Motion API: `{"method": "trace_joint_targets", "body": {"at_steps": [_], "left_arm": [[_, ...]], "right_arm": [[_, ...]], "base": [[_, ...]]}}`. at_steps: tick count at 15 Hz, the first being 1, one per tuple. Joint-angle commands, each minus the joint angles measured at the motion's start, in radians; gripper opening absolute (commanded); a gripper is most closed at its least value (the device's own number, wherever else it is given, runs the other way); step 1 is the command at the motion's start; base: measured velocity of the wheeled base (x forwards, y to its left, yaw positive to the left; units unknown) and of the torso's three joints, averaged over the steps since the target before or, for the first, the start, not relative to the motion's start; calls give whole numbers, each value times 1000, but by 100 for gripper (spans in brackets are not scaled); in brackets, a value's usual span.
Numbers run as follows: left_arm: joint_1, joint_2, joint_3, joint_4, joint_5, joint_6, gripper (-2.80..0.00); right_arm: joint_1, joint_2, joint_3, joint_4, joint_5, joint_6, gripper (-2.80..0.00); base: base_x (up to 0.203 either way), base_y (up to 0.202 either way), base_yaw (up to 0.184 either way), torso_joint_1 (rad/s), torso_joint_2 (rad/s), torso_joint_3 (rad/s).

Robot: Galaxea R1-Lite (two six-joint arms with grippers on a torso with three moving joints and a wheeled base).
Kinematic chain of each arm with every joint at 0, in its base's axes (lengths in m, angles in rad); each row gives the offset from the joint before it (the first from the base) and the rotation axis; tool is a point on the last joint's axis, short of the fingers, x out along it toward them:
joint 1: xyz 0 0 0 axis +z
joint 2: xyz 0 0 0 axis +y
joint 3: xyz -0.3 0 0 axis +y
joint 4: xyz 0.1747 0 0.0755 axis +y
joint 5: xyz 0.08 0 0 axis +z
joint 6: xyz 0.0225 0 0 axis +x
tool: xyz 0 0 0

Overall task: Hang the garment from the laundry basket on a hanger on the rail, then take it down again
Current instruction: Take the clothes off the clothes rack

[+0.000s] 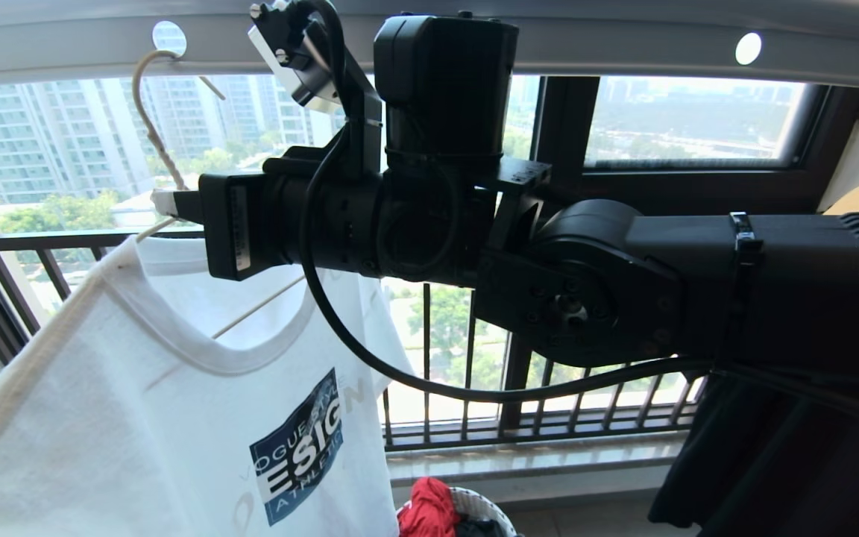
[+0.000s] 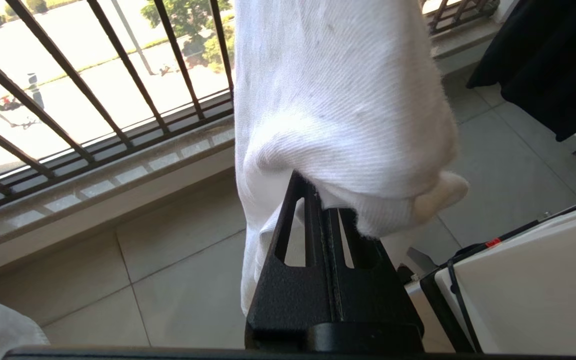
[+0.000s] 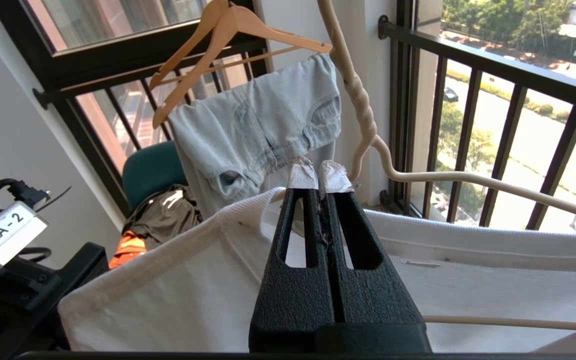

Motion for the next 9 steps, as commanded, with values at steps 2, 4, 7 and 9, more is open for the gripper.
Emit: {"method": "trace_joint_targets", "body": {"at_steps": [2, 4, 7, 9], "left_arm": [[0, 32, -4, 3, -41, 5, -280], [-1, 33, -8, 3, -103, 8, -280], [-3, 30, -5, 5, -150, 11, -280], [-32, 32, -3, 8, -156, 12, -280]], "right_arm": [[2, 5, -2, -11, 2, -1, -280], [8, 3, -5, -10, 9, -2, -280], [16, 9, -8, -11, 15, -3, -280], [18, 10, -17, -11, 17, -8, -280]], "base": [[0, 0, 0, 0, 0, 0], [0, 0, 0, 0, 0, 0], [0, 0, 0, 0, 0, 0], [0, 0, 0, 0, 0, 0]]}}
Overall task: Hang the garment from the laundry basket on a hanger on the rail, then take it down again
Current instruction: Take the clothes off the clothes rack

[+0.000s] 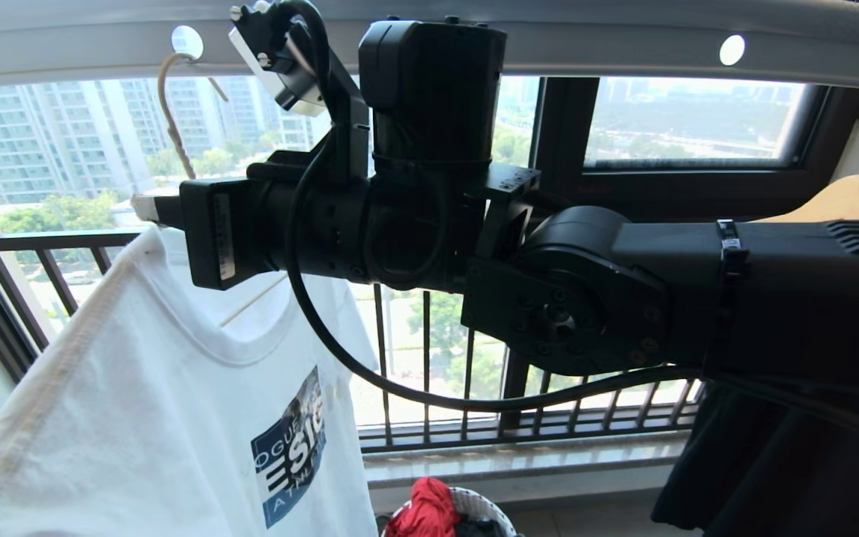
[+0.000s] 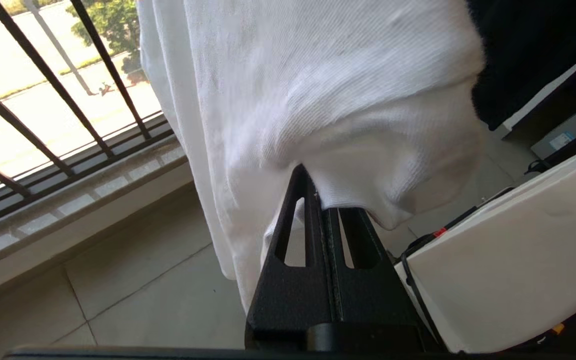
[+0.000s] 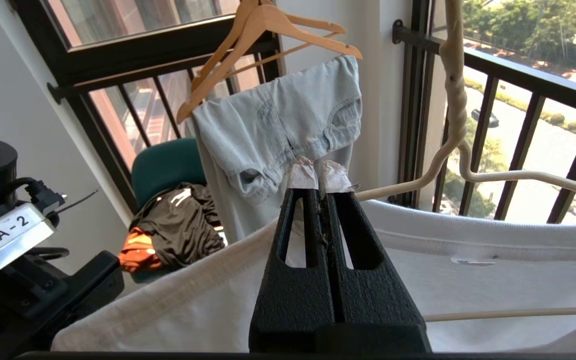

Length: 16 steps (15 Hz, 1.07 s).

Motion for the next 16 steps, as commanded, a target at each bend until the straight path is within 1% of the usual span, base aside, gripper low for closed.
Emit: {"method": "trace_joint_targets", "body": {"at_steps": [1, 2, 5, 7, 9, 13, 14, 16], "left_arm": [[-39, 4, 3, 6, -8, 1, -280], [-62, 2, 3, 8, -9, 1, -280], [-101, 0, 7, 40, -10, 4, -280], [-121, -21, 30, 49, -7, 7, -280], [-125, -46, 60, 51, -6, 18, -280], [-127, -94, 98, 55, -2, 20, -280], [-127, -102, 98, 75, -2, 24, -280], [-127, -106, 98, 124, -2, 58, -280]], "right_arm": [[7, 4, -6, -2, 5, -2, -280], [7, 4, -9, -3, 5, -13, -280], [6, 7, -9, -3, 3, -14, -280], [5, 15, -9, -31, 3, -14, -280], [2, 22, -10, -38, 2, -14, -280], [-21, 39, -17, -38, 2, -14, -280], [-34, 42, -18, -38, 0, -14, -280], [-54, 47, -17, -38, 0, -14, -280]], "base": [[0, 0, 0, 0, 0, 0], [0, 0, 0, 0, 0, 0], [0, 0, 0, 0, 0, 0], [0, 0, 0, 0, 0, 0], [0, 0, 0, 0, 0, 0], [0, 0, 0, 0, 0, 0], [0, 0, 0, 0, 0, 0], [0, 0, 0, 0, 0, 0]]}}
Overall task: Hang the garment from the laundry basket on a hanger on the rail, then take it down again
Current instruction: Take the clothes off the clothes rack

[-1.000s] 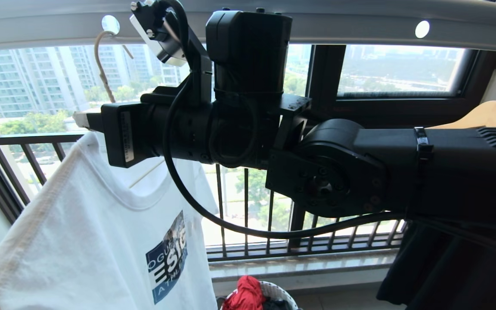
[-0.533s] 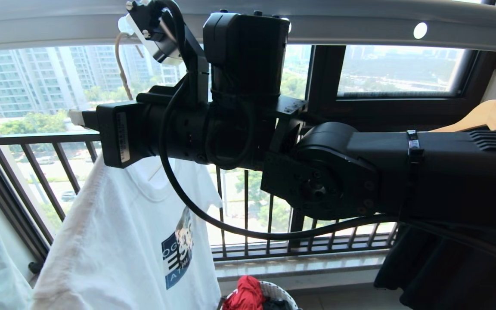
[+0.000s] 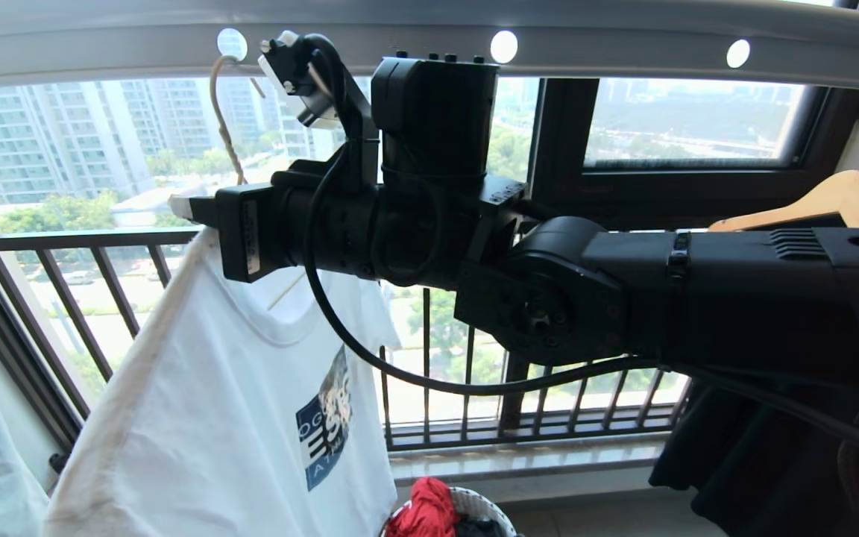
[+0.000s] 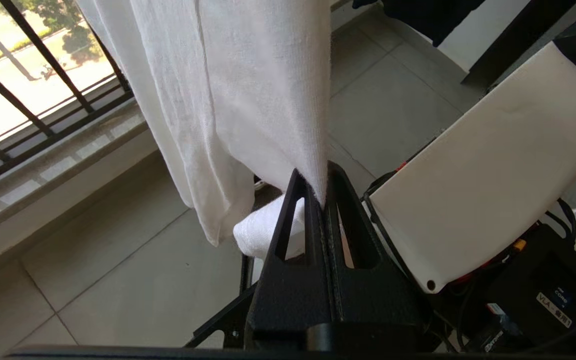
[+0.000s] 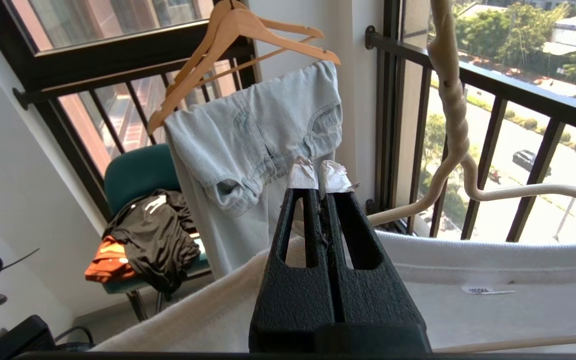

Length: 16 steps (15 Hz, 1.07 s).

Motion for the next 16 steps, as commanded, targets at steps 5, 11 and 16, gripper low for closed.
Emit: {"method": "trace_joint_targets", "body": {"at_steps": [5, 11, 16], "left_arm": [[1, -49, 2, 94, -3, 67, -280], [1, -80, 32, 124, -3, 120, -280], [1, -99, 44, 133, -3, 124, -280]], "right_arm": [[-28, 5, -1, -19, 1, 3, -280], [-42, 9, -7, -17, 1, 3, -280], [-58, 14, -15, -17, 1, 3, -280]], "base": [[0, 0, 0, 0, 0, 0], [0, 0, 0, 0, 0, 0], [0, 0, 0, 0, 0, 0]]}}
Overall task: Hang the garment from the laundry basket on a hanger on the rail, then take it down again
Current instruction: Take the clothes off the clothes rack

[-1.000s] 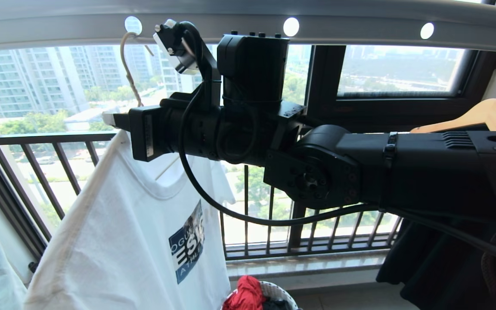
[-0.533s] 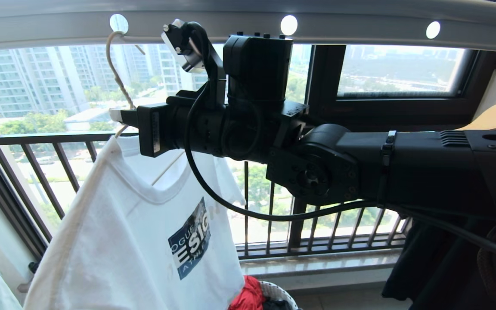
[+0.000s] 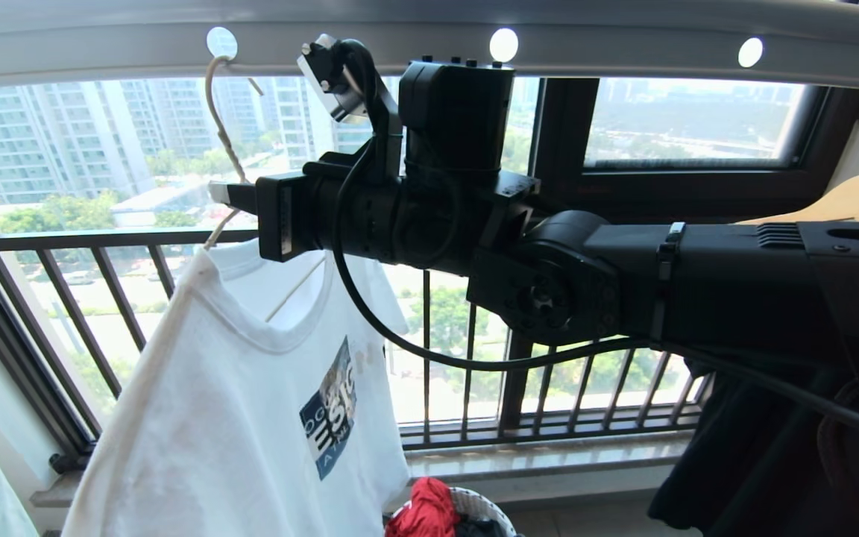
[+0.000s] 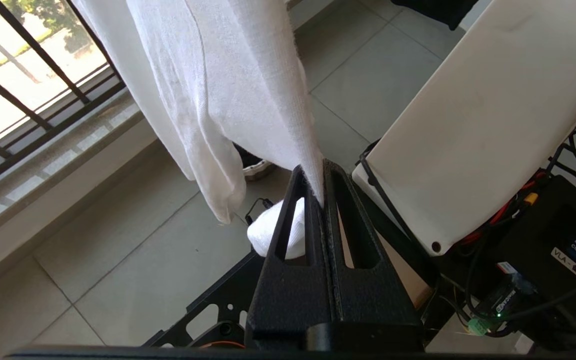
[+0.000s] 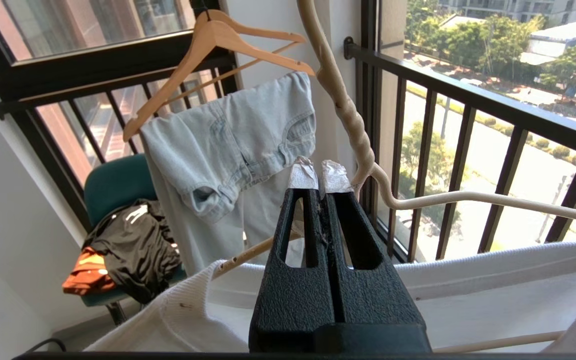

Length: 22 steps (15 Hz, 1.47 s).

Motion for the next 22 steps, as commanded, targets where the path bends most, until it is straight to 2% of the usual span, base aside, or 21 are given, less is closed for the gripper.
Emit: {"method": "trace_joint_targets", "body": {"at_steps": [1, 11, 16, 22], "left_arm": [[0, -11, 4, 25, -4, 9, -280], [0, -50, 4, 87, -4, 35, -280], [2, -39, -11, 74, -8, 31, -280], [3, 39, -35, -53, -7, -12, -280]], "right_arm": [[-9, 0, 0, -2, 2, 1, -280], [-38, 0, 0, -2, 2, 1, -280], [-35, -11, 1, -3, 2, 0, -280], [-3, -62, 26, 0, -9, -11, -280]], "base": [[0, 0, 0, 0, 0, 0], [0, 0, 0, 0, 0, 0], [0, 0, 0, 0, 0, 0], [0, 0, 0, 0, 0, 0]]}}
